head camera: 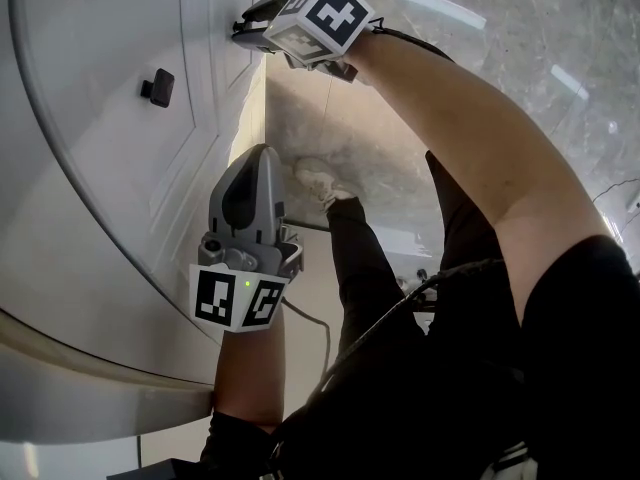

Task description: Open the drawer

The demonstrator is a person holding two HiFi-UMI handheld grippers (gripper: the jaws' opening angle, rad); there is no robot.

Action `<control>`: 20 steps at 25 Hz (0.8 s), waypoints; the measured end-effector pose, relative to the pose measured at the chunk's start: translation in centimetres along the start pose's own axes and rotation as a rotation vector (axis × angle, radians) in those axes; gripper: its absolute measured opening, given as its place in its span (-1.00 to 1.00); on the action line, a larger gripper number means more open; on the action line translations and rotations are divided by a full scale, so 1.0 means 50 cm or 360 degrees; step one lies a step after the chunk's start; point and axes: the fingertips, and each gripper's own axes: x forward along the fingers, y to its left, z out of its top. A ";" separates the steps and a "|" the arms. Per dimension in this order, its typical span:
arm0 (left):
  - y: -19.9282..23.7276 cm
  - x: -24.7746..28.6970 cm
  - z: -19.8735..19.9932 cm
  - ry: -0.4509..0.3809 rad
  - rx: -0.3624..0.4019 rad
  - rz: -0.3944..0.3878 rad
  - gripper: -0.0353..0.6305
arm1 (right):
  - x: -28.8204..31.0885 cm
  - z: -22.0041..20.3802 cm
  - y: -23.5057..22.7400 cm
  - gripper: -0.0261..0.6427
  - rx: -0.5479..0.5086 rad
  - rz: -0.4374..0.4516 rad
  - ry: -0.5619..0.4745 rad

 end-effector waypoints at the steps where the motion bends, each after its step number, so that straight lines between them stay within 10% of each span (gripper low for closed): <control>1: -0.001 0.000 0.000 -0.0001 -0.0001 -0.0003 -0.92 | -0.001 0.000 -0.001 -0.50 -0.0004 0.0002 -0.0002; 20: -0.013 0.004 0.003 0.0002 -0.0006 -0.0039 -0.92 | -0.032 -0.018 -0.002 -0.54 -0.0055 -0.0028 -0.0012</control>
